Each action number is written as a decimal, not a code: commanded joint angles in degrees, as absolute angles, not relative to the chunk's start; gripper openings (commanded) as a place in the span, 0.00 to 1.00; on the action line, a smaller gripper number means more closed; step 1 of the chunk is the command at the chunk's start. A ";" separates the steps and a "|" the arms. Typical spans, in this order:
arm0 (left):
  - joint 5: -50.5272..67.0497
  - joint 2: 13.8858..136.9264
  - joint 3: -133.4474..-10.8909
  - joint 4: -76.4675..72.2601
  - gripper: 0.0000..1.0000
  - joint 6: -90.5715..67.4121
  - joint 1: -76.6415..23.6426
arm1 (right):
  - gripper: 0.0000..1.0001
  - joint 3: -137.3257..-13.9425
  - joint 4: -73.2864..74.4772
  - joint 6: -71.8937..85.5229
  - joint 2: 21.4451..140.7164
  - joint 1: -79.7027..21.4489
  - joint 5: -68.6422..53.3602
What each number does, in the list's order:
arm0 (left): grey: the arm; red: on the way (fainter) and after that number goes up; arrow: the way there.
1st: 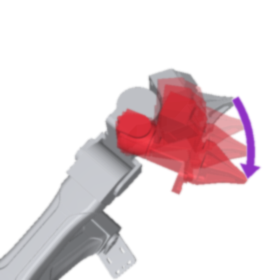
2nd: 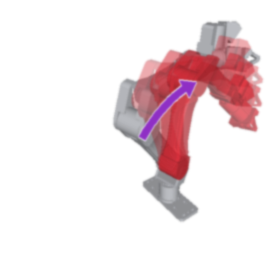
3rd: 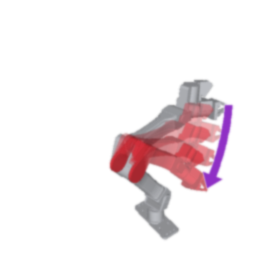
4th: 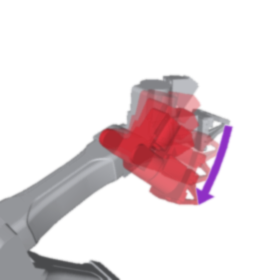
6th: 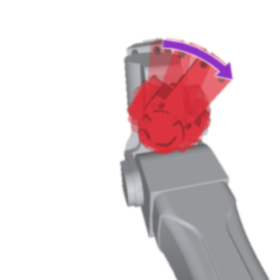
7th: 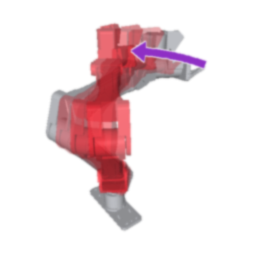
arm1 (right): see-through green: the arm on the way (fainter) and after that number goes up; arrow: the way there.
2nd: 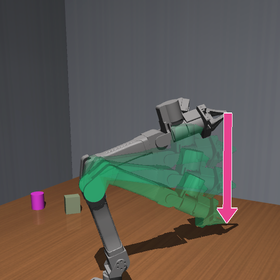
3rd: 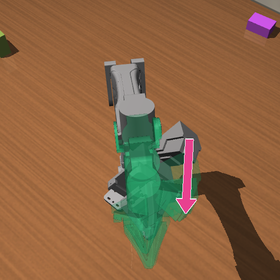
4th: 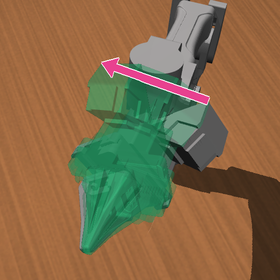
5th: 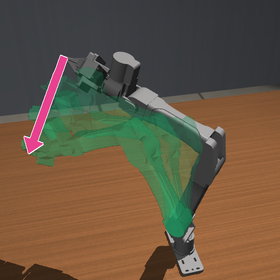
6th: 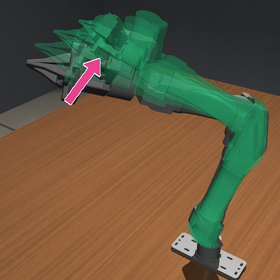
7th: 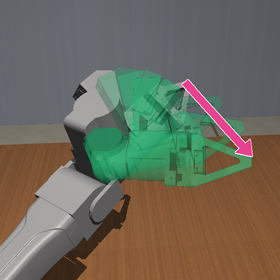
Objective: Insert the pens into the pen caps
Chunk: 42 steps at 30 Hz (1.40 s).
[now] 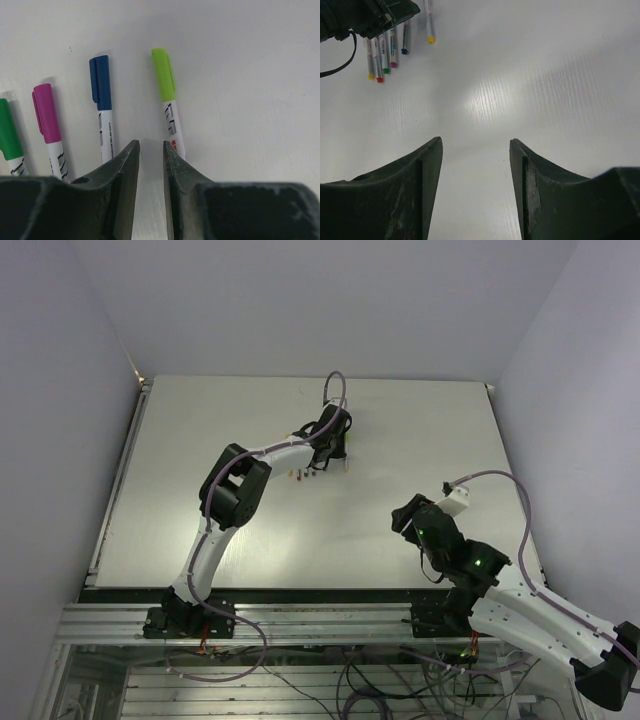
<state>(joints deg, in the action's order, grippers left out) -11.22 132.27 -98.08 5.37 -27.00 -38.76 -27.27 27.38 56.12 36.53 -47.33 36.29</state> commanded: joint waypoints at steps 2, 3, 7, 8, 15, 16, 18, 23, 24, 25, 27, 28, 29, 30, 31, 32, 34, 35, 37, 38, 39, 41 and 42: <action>-11.62 131.00 -99.52 5.29 0.35 -26.90 -38.33 | 0.55 -29.00 26.76 54.80 36.18 -47.56 37.86; -11.42 130.40 -99.51 5.21 0.35 -26.87 -38.40 | 0.55 -29.12 26.61 54.60 36.05 -47.55 38.11; -10.03 126.62 -97.90 3.15 0.35 -26.94 -38.39 | 0.55 -30.07 26.40 54.02 36.30 -47.52 38.98; -9.57 125.17 -96.92 2.38 0.35 -26.97 -38.38 | 0.55 -30.49 26.43 53.93 36.56 -47.54 39.23; -8.62 111.79 -84.18 -3.86 0.35 -27.05 -38.53 | 0.60 -34.08 24.76 50.21 41.20 -47.42 41.05; -8.82 109.41 -81.51 -4.77 0.35 -27.14 -38.63 | 0.60 -34.55 23.96 49.16 42.22 -47.32 41.43; -9.28 104.72 -76.47 -6.21 0.35 -27.31 -38.66 | 0.61 -35.63 22.91 46.64 44.81 -46.70 41.64; -13.56 91.34 -63.44 -7.24 0.35 -27.43 -38.66 | 0.62 -38.47 19.78 39.81 50.04 -37.18 35.17; -14.71 88.40 -60.93 -6.95 0.35 -27.43 -38.67 | 0.62 -38.33 18.25 38.26 50.43 -32.93 31.42; -15.96 85.65 -58.65 -6.49 0.34 -27.53 -38.59 | 0.62 -37.99 16.51 37.10 50.72 -26.34 27.15; -18.61 79.91 -54.58 -4.98 0.34 -27.43 -38.57 | 0.62 -37.67 14.10 35.69 51.73 -16.61 18.45; -20.03 77.29 -52.68 -4.06 0.34 -27.35 -38.56 | 0.62 -37.70 13.51 35.27 52.40 -12.54 14.76; -21.20 74.62 -50.90 -3.17 0.34 -27.07 -38.49 | 0.62 -37.80 13.30 34.98 53.25 -8.50 11.36; -22.55 72.28 -49.53 -2.00 0.34 -26.87 -38.40 | 0.62 -37.92 13.26 34.84 53.88 -5.00 8.66; -23.95 69.76 -48.27 -0.48 0.34 -26.80 -38.34 | 0.62 -37.96 13.50 34.73 54.03 -2.15 6.24; -25.36 66.59 -47.13 0.99 0.35 -26.81 -38.17 | 0.62 -37.92 13.90 34.72 53.74 0.25 4.82; -28.07 61.74 -44.66 4.58 0.35 -27.49 -37.86 | 0.62 -37.29 14.74 34.65 52.08 3.36 4.29; -29.58 59.19 -43.57 6.25 0.35 -28.05 -37.58 | 0.63 -36.66 14.98 34.68 50.79 4.33 5.01; -32.78 53.82 -41.58 9.85 0.35 -29.37 -37.30 | 0.65 -35.26 15.66 34.70 47.96 5.49 7.96; -34.78 51.34 -40.71 11.88 0.35 -30.25 -37.15 | 0.66 -34.50 16.44 34.98 46.66 5.92 9.27; -36.14 48.55 -39.82 13.80 0.35 -31.08 -37.10 | 0.67 -34.09 17.52 35.44 45.53 6.43 10.56; -38.00 43.32 -38.78 18.01 0.35 -32.41 -37.00 | 0.67 -33.44 20.61 36.59 42.57 7.00 13.06; -39.65 38.36 -38.34 23.14 0.35 -34.17 -37.00 | 0.68 -32.18 23.22 36.75 37.51 7.04 15.95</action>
<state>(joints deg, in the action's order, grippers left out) -33.06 45.28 -39.38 12.16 -30.44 -37.50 -34.35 17.87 36.14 44.03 6.28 11.03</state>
